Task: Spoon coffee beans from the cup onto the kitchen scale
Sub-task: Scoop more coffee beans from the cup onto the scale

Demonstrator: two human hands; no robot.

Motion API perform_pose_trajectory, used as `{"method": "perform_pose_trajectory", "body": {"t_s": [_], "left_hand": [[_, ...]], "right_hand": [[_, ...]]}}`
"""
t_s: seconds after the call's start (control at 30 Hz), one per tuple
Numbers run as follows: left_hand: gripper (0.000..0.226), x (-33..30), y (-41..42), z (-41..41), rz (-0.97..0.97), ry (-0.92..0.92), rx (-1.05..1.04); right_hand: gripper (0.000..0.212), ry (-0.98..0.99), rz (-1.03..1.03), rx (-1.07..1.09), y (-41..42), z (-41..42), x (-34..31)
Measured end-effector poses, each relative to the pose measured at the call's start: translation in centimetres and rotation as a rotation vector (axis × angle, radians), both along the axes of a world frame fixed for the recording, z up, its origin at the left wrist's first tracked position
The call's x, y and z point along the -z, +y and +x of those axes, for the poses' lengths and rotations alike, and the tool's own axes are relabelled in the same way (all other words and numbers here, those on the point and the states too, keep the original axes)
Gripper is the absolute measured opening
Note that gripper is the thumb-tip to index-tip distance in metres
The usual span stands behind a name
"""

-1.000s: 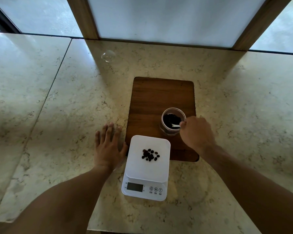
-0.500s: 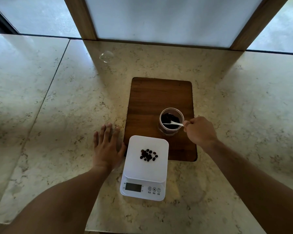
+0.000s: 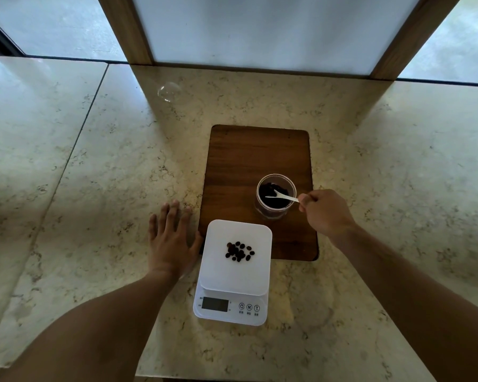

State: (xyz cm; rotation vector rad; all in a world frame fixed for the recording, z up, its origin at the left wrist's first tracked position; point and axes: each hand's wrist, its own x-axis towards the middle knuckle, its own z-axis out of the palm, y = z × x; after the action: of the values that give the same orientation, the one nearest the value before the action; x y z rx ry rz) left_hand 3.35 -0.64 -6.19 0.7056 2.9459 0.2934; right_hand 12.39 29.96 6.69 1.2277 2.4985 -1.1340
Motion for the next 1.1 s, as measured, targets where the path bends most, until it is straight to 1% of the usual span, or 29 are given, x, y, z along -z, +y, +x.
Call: {"method": "perform_pose_trajectory", "body": {"t_s": [0.3, 0.67, 0.87, 1.1], "left_hand": [[0.071, 0.2, 0.0, 0.0, -0.003, 0.011, 0.0], [0.073, 0.3, 0.0, 0.0, 0.019, 0.011, -0.008], [0.072, 0.4, -0.1, -0.1, 0.013, 0.014, -0.006], [0.07, 0.2, 0.0, -0.1, 0.016, 0.021, -0.002]], "right_hand": [[0.039, 0.015, -0.084, 0.058, 0.0, 1.0, -0.1], [0.04, 0.052, -0.113, 0.094, 0.2, 2.2, -0.6], [0.039, 0.1, -0.115, 0.004, -0.5, 2.9, -1.8], [0.039, 0.061, -0.182, -0.089, -3.1, 4.4, -1.3]]}}
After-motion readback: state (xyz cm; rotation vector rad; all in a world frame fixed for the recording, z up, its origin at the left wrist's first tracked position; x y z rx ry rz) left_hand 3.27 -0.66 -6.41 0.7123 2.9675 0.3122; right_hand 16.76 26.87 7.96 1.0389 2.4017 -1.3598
